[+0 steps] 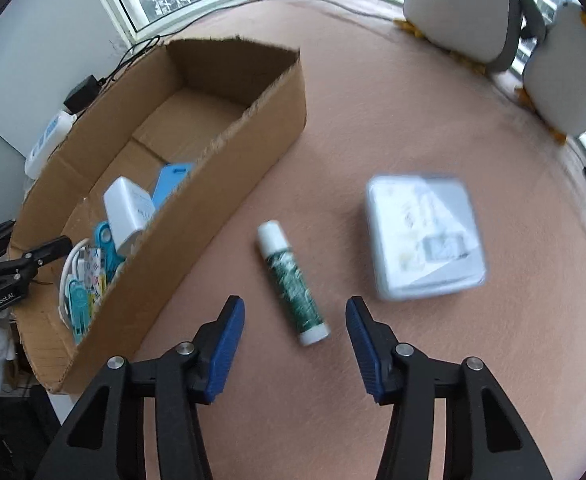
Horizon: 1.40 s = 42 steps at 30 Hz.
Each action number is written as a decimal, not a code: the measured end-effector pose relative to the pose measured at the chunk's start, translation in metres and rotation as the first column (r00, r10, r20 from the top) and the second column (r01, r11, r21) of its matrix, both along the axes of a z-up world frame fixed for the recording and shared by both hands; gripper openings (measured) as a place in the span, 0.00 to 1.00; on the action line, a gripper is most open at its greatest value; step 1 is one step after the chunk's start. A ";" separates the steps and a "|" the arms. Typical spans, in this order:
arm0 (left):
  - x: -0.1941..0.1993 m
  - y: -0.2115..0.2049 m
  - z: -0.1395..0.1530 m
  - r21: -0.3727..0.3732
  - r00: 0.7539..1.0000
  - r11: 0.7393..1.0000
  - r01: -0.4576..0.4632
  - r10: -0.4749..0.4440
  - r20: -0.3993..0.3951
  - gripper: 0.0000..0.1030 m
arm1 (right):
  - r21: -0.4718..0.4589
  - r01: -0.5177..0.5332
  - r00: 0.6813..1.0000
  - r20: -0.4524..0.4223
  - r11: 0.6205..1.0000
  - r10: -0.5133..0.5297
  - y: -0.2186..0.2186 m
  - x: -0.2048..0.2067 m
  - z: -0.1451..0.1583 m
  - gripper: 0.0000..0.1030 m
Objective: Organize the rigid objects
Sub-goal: 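Grasp the green glue stick with the right tool and lift it, then carry the glue stick with the right tool and release it into the box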
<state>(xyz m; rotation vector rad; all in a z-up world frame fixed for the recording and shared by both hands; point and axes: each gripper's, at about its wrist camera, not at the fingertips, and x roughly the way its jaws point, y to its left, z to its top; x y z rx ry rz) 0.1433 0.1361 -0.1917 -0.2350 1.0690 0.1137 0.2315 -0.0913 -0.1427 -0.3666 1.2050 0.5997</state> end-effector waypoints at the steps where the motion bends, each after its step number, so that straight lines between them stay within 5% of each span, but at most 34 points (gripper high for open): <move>1: 0.000 0.000 0.000 0.001 1.000 1.000 0.000 0.000 0.000 0.46 | 0.000 -0.003 1.000 0.001 1.000 0.003 0.002 0.002 0.000 0.47; 13: 0.000 0.000 0.000 -0.001 1.000 1.000 0.002 -0.002 0.000 0.46 | -0.134 -0.065 0.998 -0.003 0.989 0.065 0.034 0.011 -0.019 0.33; 18: 0.000 0.000 0.000 -0.001 1.000 1.000 0.001 -0.001 0.000 0.46 | -0.142 -0.073 0.997 -0.018 0.987 0.071 0.036 0.006 -0.017 0.16; 24: 0.000 -0.001 0.000 0.002 1.000 1.000 0.001 -0.001 -0.001 0.46 | -0.154 -0.038 0.999 -0.005 0.987 0.038 0.034 -0.010 -0.016 0.13; 36: 0.000 -0.001 0.000 0.004 1.000 1.000 0.001 -0.001 0.002 0.46 | 0.085 0.167 0.986 -0.036 0.982 -0.164 -0.025 -0.055 -0.005 0.13; 42: -0.002 0.000 0.000 0.003 1.000 1.000 0.001 -0.001 0.003 0.46 | 0.185 0.193 0.979 0.032 0.964 -0.202 -0.029 -0.069 0.035 0.13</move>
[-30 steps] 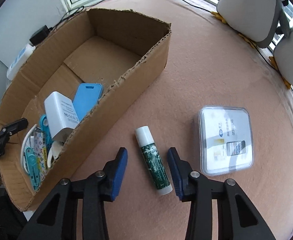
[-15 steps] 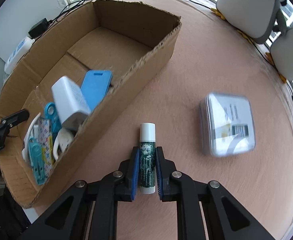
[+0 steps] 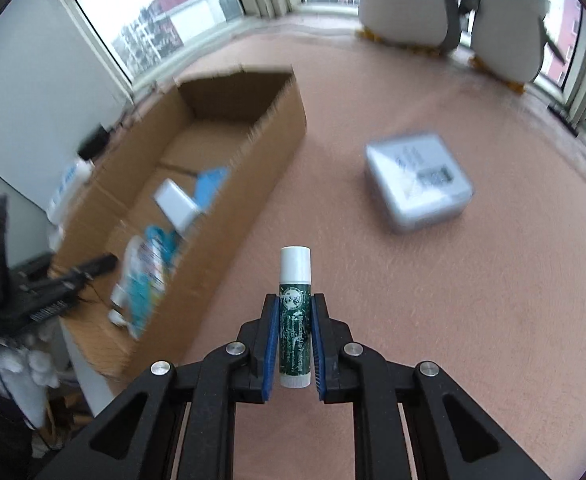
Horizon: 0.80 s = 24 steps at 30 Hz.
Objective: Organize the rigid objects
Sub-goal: 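Carry the glue stick with the right tool and release it into the box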
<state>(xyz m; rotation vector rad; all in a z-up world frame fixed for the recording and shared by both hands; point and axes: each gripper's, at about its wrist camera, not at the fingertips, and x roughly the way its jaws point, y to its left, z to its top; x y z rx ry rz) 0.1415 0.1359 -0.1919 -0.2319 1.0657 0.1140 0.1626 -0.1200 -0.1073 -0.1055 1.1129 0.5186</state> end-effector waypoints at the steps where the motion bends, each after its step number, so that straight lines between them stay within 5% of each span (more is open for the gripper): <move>1: 0.000 0.000 0.000 0.000 1.000 1.000 0.000 0.000 -0.001 0.46 | 0.013 -0.002 1.000 0.011 1.000 0.002 0.003 0.001 0.006 0.13; 10: 0.000 0.001 0.000 -0.005 1.000 1.000 0.000 0.000 0.001 0.46 | 0.090 -0.100 0.991 0.093 0.991 0.092 0.060 -0.005 0.045 0.13; 24: 0.000 0.001 0.000 -0.002 1.000 1.000 0.000 0.000 0.000 0.46 | 0.085 -0.152 0.988 0.035 0.985 0.150 0.120 0.010 0.006 0.13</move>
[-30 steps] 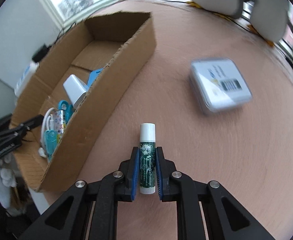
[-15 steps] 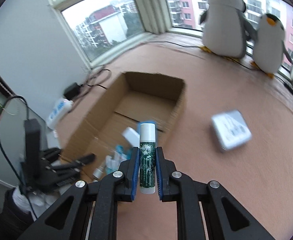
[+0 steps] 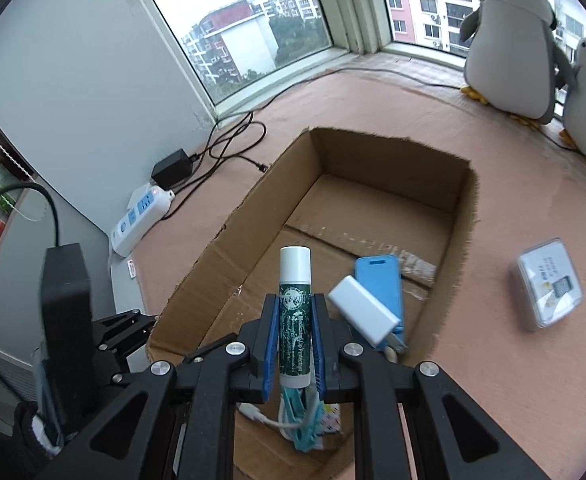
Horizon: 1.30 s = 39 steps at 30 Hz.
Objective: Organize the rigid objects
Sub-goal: 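Carry the glue stick with the right tool and release it into the box, then move the right tool to the clear square phone-card package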
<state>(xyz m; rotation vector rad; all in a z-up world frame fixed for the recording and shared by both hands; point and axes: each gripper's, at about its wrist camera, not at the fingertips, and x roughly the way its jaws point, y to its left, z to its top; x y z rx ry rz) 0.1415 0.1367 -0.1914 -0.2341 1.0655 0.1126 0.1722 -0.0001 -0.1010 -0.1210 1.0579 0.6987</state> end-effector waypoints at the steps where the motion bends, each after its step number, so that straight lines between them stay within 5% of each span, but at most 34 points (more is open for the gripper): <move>1: 0.000 0.000 0.000 0.000 1.000 1.000 0.000 0.000 0.000 0.46 | -0.008 -0.003 1.000 -0.002 1.000 0.003 0.002 0.000 -0.003 0.13; 10: 0.000 0.000 0.000 0.000 1.000 1.000 0.000 0.000 0.001 0.46 | -0.004 0.006 1.000 -0.025 1.000 -0.006 0.003 0.008 -0.015 0.14; 12: 0.000 0.000 0.000 0.000 1.000 1.000 0.000 0.000 0.001 0.46 | -0.004 0.012 1.000 -0.018 1.000 -0.012 0.001 0.009 -0.014 0.28; 25: 0.000 -0.001 -0.001 0.001 1.000 1.000 0.001 -0.001 0.001 0.46 | 0.005 0.027 1.000 0.016 1.000 -0.027 -0.008 0.007 -0.008 0.52; 39: 0.000 0.000 -0.001 0.002 1.000 1.000 0.001 -0.001 0.001 0.46 | 0.079 0.113 0.993 0.036 0.990 -0.116 -0.052 0.007 0.012 0.53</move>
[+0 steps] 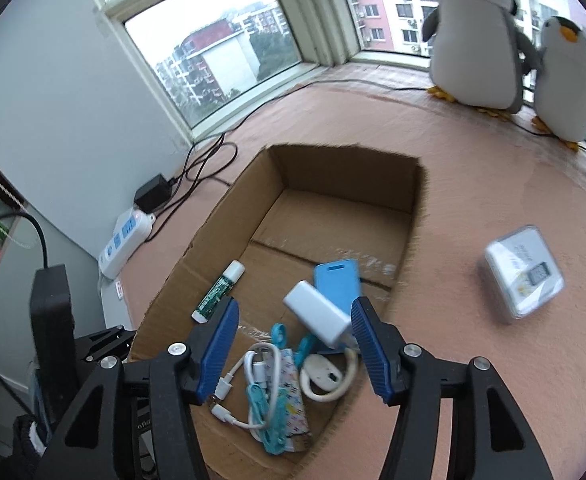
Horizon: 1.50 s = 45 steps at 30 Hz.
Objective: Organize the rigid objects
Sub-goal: 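Move the right tool to the clear square phone-card package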
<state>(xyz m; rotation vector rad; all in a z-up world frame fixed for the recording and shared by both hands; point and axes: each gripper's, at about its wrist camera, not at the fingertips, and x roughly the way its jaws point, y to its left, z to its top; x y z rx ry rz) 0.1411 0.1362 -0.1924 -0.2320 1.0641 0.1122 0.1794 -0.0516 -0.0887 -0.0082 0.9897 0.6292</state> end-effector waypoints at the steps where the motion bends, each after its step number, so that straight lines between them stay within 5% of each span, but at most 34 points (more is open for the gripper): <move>1: 0.000 0.000 0.000 0.000 1.000 1.000 0.000 0.000 0.000 0.46 | 0.006 0.011 1.000 0.005 1.000 -0.011 -0.008 0.000 0.003 0.53; 7: -0.001 0.000 0.000 -0.002 1.000 1.000 0.001 -0.001 0.001 0.46 | 0.038 0.092 0.996 0.016 0.995 -0.093 -0.050 0.007 0.013 0.67; 12: -0.002 0.000 0.000 0.003 1.000 1.000 0.004 -0.004 0.000 0.46 | 0.089 0.234 0.972 -0.062 0.968 -0.229 -0.097 0.025 0.009 0.81; 17: -0.002 0.000 0.000 0.004 1.000 1.000 0.005 -0.005 -0.001 0.46 | 0.068 0.343 0.936 -0.106 0.937 -0.335 -0.130 0.050 -0.001 0.82; 21: -0.002 -0.001 0.001 0.008 1.000 1.000 0.006 -0.006 -0.002 0.46 | -0.027 0.302 0.951 -0.054 0.953 -0.303 -0.129 0.070 -0.007 0.82; 27: -0.002 -0.001 0.000 0.008 1.000 1.000 0.006 -0.006 -0.002 0.46 | -0.172 0.099 0.993 -0.044 0.980 -0.108 -0.108 0.092 -0.027 0.82; 45: -0.002 0.000 -0.001 0.004 1.000 1.000 0.004 -0.004 -0.003 0.46 | -0.348 -0.085 0.995 -0.082 0.934 0.060 -0.084 0.109 -0.054 0.82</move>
